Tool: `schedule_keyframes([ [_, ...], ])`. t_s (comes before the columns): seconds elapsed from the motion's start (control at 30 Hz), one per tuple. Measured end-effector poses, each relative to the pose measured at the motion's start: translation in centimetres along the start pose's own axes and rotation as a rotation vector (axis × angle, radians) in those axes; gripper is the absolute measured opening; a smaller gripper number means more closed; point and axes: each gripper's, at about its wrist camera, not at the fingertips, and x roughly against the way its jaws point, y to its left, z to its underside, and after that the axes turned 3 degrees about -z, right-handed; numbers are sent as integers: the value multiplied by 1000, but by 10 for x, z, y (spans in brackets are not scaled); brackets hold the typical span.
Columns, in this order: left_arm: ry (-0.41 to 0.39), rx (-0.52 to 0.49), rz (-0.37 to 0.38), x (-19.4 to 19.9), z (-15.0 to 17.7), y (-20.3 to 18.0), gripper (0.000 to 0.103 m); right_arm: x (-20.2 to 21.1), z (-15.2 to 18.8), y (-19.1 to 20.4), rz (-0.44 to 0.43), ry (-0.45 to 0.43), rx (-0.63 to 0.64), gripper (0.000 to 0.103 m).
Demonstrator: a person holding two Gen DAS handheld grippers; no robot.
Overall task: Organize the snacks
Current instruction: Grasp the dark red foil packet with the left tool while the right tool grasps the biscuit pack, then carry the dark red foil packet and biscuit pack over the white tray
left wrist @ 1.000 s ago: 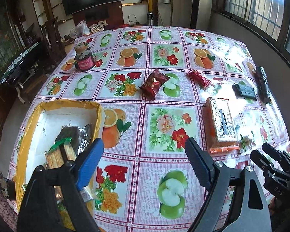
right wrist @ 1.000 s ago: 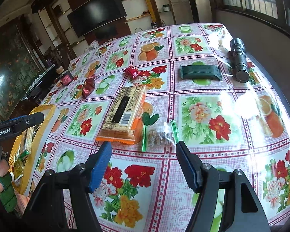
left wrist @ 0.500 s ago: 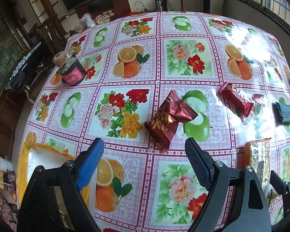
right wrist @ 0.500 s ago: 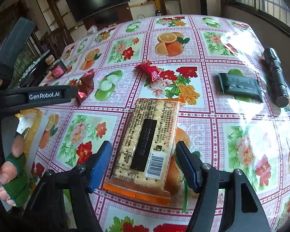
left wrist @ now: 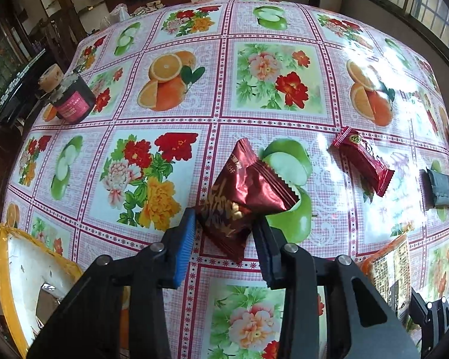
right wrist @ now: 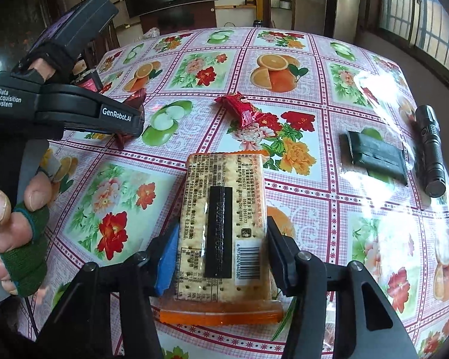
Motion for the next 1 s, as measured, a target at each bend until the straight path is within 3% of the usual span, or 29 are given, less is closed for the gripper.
schedule_keyframes([
  [0.13,16,58,77,18,17,16,39,19,11,-1,-67,-23,-24,53],
  [0.3,-49,77,135,71,60,35,39,57,25,-1,-128,-74,-45,53],
  [0.6,-188,46,39,152,148,49,39,107,55,12,-238,-116,-56,53],
  [1.0,-238,40,-74,178,206,77,39,124,79,48,-313,-111,-23,53],
])
